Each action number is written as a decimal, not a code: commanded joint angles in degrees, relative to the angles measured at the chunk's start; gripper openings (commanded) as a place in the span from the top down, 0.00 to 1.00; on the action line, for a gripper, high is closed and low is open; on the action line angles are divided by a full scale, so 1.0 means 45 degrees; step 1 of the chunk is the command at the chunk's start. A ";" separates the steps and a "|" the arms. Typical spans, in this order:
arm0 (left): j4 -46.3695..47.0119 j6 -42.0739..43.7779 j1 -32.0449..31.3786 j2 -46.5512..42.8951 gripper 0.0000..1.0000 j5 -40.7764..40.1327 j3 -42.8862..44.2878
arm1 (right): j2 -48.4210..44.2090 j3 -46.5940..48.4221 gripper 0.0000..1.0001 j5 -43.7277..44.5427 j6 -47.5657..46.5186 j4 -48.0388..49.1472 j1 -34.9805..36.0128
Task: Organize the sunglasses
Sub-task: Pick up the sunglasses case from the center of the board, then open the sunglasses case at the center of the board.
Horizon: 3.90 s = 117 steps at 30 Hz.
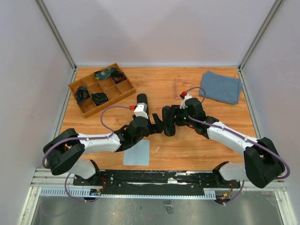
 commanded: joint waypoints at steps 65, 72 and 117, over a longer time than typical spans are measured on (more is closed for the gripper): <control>-0.0368 -0.0634 0.0897 0.1772 0.05 -0.0892 -0.1223 | 0.2248 -0.0986 0.99 -0.6390 0.1862 0.4759 -0.1907; -0.0133 -0.0621 0.1225 0.2023 0.05 -0.0497 -0.1275 | 0.2296 -0.0889 0.99 -0.6724 0.1926 0.4843 -0.2022; -0.0002 -0.0444 0.1994 0.3452 0.05 0.0635 -0.0770 | 0.3872 -0.1238 0.99 -0.8698 0.4364 0.8216 -0.3020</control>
